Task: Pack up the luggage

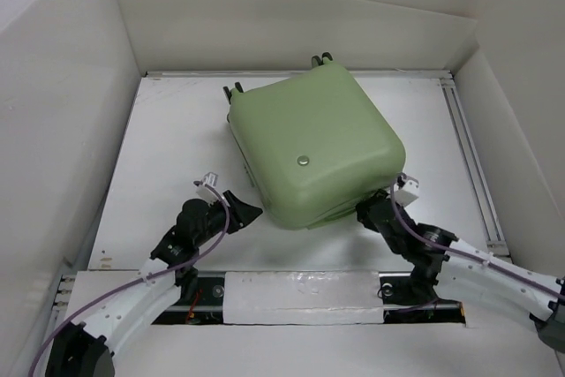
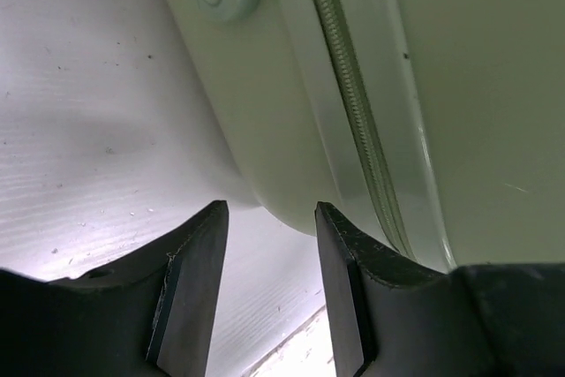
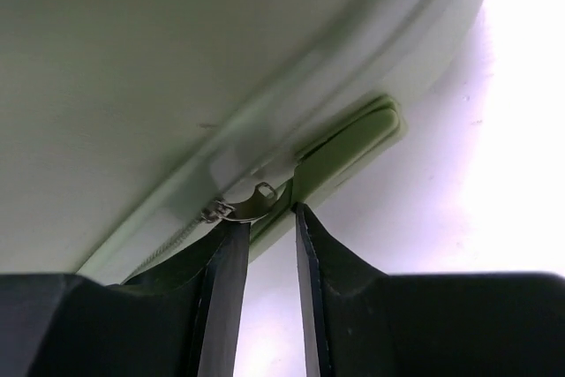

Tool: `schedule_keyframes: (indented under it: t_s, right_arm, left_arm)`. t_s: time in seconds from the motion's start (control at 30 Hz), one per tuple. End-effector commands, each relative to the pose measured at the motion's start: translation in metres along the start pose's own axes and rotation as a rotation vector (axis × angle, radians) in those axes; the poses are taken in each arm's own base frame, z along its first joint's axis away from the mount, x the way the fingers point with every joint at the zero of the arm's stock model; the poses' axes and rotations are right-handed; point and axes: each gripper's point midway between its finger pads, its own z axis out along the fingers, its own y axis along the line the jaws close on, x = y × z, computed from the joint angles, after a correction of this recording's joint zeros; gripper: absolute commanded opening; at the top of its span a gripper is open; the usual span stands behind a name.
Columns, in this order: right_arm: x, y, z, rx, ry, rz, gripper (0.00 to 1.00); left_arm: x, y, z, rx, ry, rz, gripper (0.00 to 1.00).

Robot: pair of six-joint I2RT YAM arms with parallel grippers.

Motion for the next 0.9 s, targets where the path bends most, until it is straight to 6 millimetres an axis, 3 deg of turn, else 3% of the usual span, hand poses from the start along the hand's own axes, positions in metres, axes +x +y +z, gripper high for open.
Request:
schedule_keyframes:
  t_s: [0.0, 0.07, 0.13, 0.3, 0.37, 0.43, 0.47, 0.87]
  right_arm:
    - [-0.026, 0.065, 0.003, -0.144, -0.045, 0.003, 0.33]
    - [-0.022, 0.076, 0.014, -0.136, -0.033, -0.071, 0.33]
    - [-0.026, 0.093, 0.017, -0.159, -0.036, -0.097, 0.33]
    - [-0.029, 0.091, 0.026, -0.116, -0.05, -0.181, 0.36]
    - [-0.024, 0.076, 0.029, -0.083, -0.057, -0.196, 0.38]
    - [-0.03, 0.079, 0.026, -0.127, -0.091, -0.194, 0.38]
    - [-0.026, 0.069, 0.028, -0.118, -0.101, -0.209, 0.38]
    - [-0.053, 0.082, 0.008, -0.295, -0.261, -0.277, 0.35]
  left_arm:
    - [-0.018, -0.026, 0.006, 0.089, -0.048, 0.017, 0.4]
    - [-0.018, -0.021, 0.01, 0.063, -0.04, 0.011, 0.4]
    - [-0.027, -0.034, 0.01, 0.094, -0.062, 0.02, 0.4]
    - [-0.033, -0.039, 0.01, 0.097, -0.079, 0.031, 0.4]
    - [-0.033, -0.039, 0.01, 0.097, -0.079, 0.031, 0.4]
    - [-0.033, -0.039, 0.01, 0.097, -0.079, 0.031, 0.39]
    - [-0.033, -0.039, 0.01, 0.097, -0.079, 0.031, 0.39]
    - [-0.043, -0.034, 0.004, 0.058, -0.133, 0.065, 0.35]
